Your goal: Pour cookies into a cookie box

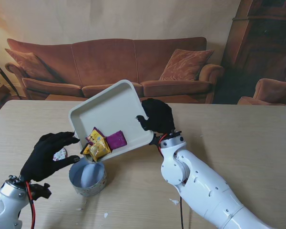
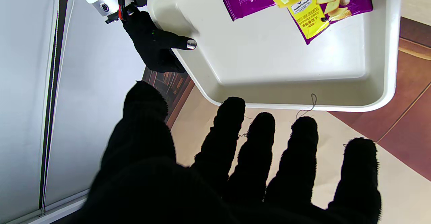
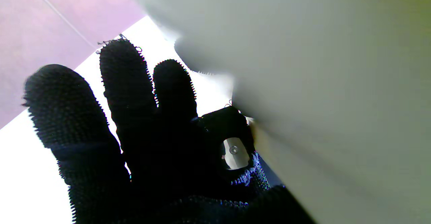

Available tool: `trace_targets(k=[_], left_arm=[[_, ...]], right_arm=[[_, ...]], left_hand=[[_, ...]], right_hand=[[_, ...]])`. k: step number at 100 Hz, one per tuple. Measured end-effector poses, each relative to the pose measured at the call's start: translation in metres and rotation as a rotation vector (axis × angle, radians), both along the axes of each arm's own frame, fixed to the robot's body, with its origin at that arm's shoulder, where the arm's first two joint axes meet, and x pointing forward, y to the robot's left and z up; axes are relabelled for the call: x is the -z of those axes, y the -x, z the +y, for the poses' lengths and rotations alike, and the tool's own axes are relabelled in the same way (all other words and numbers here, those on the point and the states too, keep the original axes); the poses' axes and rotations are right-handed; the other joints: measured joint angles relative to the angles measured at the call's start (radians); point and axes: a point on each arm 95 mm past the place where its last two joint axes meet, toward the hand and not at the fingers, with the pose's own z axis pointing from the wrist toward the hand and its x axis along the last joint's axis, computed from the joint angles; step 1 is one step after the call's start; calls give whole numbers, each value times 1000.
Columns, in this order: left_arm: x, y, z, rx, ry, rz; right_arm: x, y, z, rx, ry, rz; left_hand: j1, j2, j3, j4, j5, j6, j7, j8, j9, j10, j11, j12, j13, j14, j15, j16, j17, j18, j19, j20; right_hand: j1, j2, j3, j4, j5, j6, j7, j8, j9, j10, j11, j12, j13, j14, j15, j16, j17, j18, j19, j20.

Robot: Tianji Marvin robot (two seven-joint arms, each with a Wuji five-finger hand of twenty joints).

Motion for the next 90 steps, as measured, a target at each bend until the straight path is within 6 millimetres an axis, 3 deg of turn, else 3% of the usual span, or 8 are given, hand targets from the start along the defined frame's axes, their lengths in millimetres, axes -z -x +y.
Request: trace_targets(k=[52, 90], left_arm=[[-1, 0, 1, -6, 0, -9], [-2, 1, 0, -2, -3, -30]], right_arm=[[-12, 9, 4, -7, -28, -47], [-2, 7, 8, -32, 32, -120]], left_hand=[[0, 0, 0, 0, 0, 0, 0, 0, 0, 0, 0, 0, 0, 0, 0, 0, 0, 0, 0, 0], [0, 0, 0, 0, 0, 0, 0, 0, 0, 0, 0, 0, 0, 0, 0, 0, 0, 0, 0, 0]], right_hand=[[0, 0, 0, 9, 0, 0, 0, 0, 0, -1, 0, 0, 10, -7, 0, 0, 8, -1, 4, 2], [0, 0, 0, 10, 0, -11, -1, 0, 1, -9, 1, 0, 24, -18, 0, 0, 11, -15, 10, 2]])
